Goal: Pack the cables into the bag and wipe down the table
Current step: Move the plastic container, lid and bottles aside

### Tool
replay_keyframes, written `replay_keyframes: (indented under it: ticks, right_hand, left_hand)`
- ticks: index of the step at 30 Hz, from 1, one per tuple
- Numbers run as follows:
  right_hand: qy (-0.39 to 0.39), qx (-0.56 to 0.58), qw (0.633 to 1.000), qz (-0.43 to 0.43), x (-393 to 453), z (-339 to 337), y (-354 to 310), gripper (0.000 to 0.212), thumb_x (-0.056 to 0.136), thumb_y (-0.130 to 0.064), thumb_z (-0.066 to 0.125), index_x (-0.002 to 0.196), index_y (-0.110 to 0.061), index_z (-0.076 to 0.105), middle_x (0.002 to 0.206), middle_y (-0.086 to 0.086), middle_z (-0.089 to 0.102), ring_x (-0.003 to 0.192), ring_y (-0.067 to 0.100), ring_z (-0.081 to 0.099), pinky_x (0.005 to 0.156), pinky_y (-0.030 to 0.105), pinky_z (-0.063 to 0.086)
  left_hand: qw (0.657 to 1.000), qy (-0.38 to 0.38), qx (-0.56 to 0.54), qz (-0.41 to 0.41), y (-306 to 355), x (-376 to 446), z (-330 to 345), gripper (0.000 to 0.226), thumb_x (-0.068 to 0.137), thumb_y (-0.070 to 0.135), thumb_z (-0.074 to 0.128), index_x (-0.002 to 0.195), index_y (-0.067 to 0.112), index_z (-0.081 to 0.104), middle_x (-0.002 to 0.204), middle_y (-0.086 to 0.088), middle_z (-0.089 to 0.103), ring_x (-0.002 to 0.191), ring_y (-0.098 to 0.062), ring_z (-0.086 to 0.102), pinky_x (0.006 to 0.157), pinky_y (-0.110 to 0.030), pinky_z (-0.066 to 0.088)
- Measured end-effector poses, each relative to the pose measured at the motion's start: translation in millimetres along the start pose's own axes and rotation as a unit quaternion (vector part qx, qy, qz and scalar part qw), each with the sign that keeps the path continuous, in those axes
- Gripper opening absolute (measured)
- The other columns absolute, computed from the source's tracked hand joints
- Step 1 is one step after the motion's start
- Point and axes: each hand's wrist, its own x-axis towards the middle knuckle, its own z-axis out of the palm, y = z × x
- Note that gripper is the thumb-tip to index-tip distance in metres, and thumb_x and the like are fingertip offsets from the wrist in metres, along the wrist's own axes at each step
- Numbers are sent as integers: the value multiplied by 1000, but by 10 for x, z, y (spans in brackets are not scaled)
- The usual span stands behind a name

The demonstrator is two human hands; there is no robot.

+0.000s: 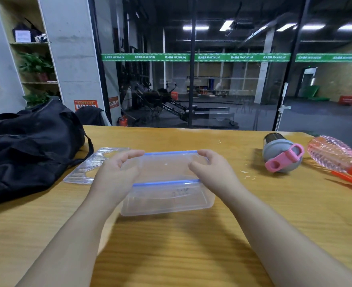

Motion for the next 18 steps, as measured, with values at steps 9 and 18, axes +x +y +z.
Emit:
replay_keyframes:
  ticks: [9, 18]
  right_hand:
    - [-26, 135, 990, 25, 14, -33, 54, 43, 84, -22, 63, 125, -27, 55, 102, -17, 54, 85, -4, 55, 69, 20, 47]
    - [75, 26, 997, -19, -42, -22, 72, 40, 87, -33, 53, 126, -23, 50, 126, -7, 46, 107, 9, 45, 86, 28, 37]
  left_hand:
    - [999, -16, -44, 10, 58, -65, 16, 34, 80, 13, 64, 96, 43, 64, 119, 17, 57, 113, 1, 46, 87, -24, 36]
    - [943, 47, 187, 270, 135, -266, 119, 18, 85, 28, 59, 74, 18, 69, 77, 14, 65, 78, -5, 57, 84, -44, 48]
